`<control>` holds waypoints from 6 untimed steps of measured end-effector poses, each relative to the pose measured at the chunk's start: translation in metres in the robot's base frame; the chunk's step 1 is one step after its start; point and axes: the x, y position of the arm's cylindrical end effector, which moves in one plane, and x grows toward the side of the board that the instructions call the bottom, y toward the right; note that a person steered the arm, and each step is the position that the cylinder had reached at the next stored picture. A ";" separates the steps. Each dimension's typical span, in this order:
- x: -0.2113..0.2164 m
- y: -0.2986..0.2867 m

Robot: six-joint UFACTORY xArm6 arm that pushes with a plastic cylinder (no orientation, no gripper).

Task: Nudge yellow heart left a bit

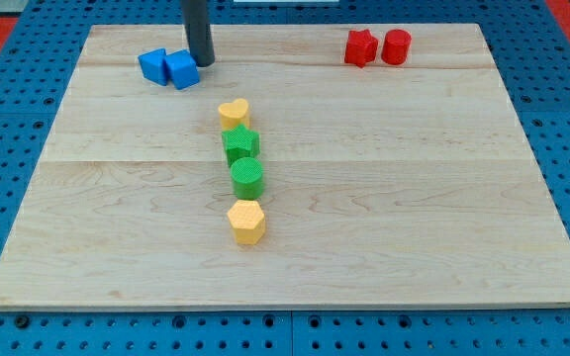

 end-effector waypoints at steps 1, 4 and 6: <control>0.012 0.000; 0.064 0.112; 0.113 0.101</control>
